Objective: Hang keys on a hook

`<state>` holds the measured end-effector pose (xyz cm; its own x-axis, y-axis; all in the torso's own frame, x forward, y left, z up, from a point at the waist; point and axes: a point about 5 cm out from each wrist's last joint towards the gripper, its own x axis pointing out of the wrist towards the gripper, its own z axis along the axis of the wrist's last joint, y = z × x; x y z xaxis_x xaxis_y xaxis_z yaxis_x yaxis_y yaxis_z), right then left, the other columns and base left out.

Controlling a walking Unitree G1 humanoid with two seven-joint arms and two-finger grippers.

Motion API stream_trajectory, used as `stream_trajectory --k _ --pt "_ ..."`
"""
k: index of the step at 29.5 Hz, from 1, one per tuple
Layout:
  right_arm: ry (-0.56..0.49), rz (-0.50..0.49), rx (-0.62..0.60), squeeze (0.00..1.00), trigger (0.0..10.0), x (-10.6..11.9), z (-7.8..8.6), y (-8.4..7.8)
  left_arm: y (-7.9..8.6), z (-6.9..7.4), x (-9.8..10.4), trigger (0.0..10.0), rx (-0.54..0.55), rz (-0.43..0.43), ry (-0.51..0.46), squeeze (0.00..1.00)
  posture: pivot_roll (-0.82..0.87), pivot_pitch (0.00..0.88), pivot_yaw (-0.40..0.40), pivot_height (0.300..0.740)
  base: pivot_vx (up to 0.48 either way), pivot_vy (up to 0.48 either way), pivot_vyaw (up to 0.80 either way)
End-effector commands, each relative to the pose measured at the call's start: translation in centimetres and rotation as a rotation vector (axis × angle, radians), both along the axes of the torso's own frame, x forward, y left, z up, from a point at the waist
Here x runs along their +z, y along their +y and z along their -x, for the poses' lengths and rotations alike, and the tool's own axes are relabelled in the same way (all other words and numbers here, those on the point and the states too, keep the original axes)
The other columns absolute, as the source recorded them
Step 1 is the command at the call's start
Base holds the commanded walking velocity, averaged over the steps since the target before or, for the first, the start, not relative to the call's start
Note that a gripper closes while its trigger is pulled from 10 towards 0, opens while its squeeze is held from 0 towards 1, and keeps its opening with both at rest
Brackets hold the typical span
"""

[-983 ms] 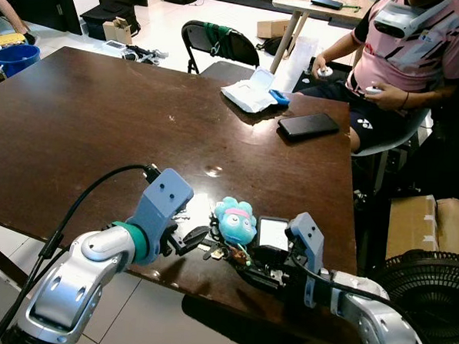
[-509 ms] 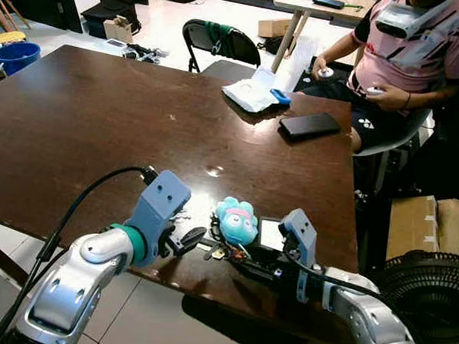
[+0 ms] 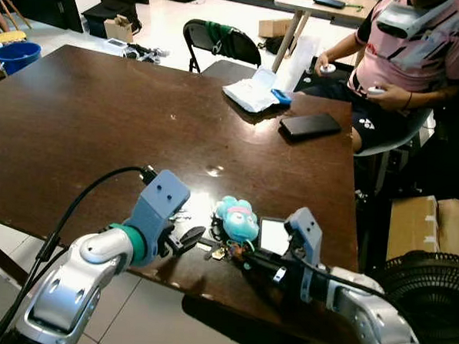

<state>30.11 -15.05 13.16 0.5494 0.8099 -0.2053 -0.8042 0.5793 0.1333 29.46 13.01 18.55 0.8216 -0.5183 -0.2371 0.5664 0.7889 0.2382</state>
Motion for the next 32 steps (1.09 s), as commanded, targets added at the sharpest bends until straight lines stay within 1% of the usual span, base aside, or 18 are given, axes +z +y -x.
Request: stream_trajectory --k 1,3,7,8,9,10,11,12,13,14,17,23,27,28,29,30,31,32 --pt "0.006 -0.029 -0.016 0.0 0.0 0.0 0.3 -0.2 0.3 0.1 -0.1 10.0 0.014 -0.004 0.009 0.0 0.04 0.126 0.083 0.74 0.0 0.0 0.0" --pt "0.0 -0.046 -0.023 0.0 0.0 0.2 0.4 -0.3 0.3 0.1 0.0 10.0 0.015 -0.004 0.006 0.0 0.04 0.126 0.083 0.74 0.0 0.0 0.0" --pt "-0.057 -0.165 -0.033 0.0 0.0 2.0 0.7 -0.3 0.2 0.2 0.8 10.0 0.009 0.009 -0.04 0.0 0.04 0.127 0.086 0.74 0.0 0.0 0.0" --pt "-0.09 -0.218 -0.058 0.0 0.0 3.0 0.5 -0.4 0.0 0.2 1.4 10.0 0.007 0.02 -0.085 0.0 0.04 0.127 0.087 0.74 0.0 0.0 0.0" --pt "-0.09 -0.218 -0.058 0.0 0.0 3.0 0.5 -0.4 0.0 0.2 1.4 10.0 0.007 0.02 -0.085 0.0 0.04 0.127 0.087 0.74 0.0 0.0 0.0" --pt "-0.125 -0.273 -0.087 0.0 10.0 4.2 0.1 -0.5 -0.2 0.2 2.1 10.0 0.007 0.052 -0.128 0.0 0.03 0.126 0.088 0.74 0.0 0.0 0.0" --pt "-0.156 -0.329 -0.115 0.0 10.0 5.4 -0.2 -0.8 -0.4 0.2 2.7 10.0 0.005 0.077 -0.163 0.0 0.03 0.126 0.088 0.74 0.0 0.0 0.0" --pt "-0.156 -0.329 -0.115 0.0 10.0 5.4 -0.2 -0.8 -0.4 0.2 2.7 10.0 0.005 0.077 -0.163 0.0 0.03 0.126 0.088 0.74 0.0 0.0 0.0" --pt "-0.186 -0.391 -0.14 0.0 10.0 6.6 -0.4 -1.1 -0.6 0.2 3.2 10.0 0.012 0.094 -0.186 0.0 0.04 0.125 0.089 0.74 0.0 0.0 0.0" --pt "-0.186 -0.391 -0.14 0.0 10.0 6.6 -0.4 -1.1 -0.6 0.2 3.2 10.0 0.012 0.094 -0.186 0.0 0.04 0.125 0.089 0.74 0.0 0.0 0.0" --pt "-0.245 -0.511 -0.19 0.0 10.0 8.9 -0.5 -1.7 -0.9 -0.1 3.6 10.0 0.052 0.112 -0.215 0.0 0.03 0.125 0.092 0.74 0.0 0.0 0.0" --pt "-0.288 -0.632 -0.271 0.0 10.0 10.5 -0.8 -2.9 -0.7 -0.3 3.9 10.0 0.076 0.126 -0.237 0.0 0.03 0.124 0.094 0.74 0.0 0.0 0.0" --pt "-0.279 -0.658 -0.317 0.0 10.0 10.4 -1.0 -3.3 -0.7 -0.3 4.0 10.0 0.081 0.131 -0.245 0.0 0.03 0.123 0.095 0.74 0.0 0.0 0.0" --pt "-0.27 -0.614 -0.368 0.0 10.0 9.6 -1.4 -3.4 -0.5 -0.3 4.0 10.0 0.09 0.122 -0.251 0.0 0.03 0.123 0.095 0.74 0.0 0.0 0.0" --pt "-0.27 -0.614 -0.368 0.0 10.0 9.6 -1.4 -3.4 -0.5 -0.3 4.0 10.0 0.09 0.122 -0.251 0.0 0.03 0.123 0.095 0.74 0.0 0.0 0.0" --pt "-0.254 -0.545 -0.367 0.0 10.0 8.6 -1.5 -2.8 -0.4 -0.2 3.8 10.0 0.093 0.115 -0.253 0.0 0.03 0.122 0.096 0.74 0.0 0.0 0.0" --pt "-0.254 -0.545 -0.367 0.0 10.0 8.6 -1.5 -2.8 -0.4 -0.2 3.8 10.0 0.093 0.115 -0.253 0.0 0.03 0.122 0.096 0.74 0.0 0.0 0.0" --pt "-0.246 -0.469 -0.345 0.0 10.0 7.7 -1.4 -2.1 -0.3 -0.1 3.6 10.0 0.083 0.106 -0.246 0.0 0.04 0.122 0.093 0.74 0.0 0.0 0.0"
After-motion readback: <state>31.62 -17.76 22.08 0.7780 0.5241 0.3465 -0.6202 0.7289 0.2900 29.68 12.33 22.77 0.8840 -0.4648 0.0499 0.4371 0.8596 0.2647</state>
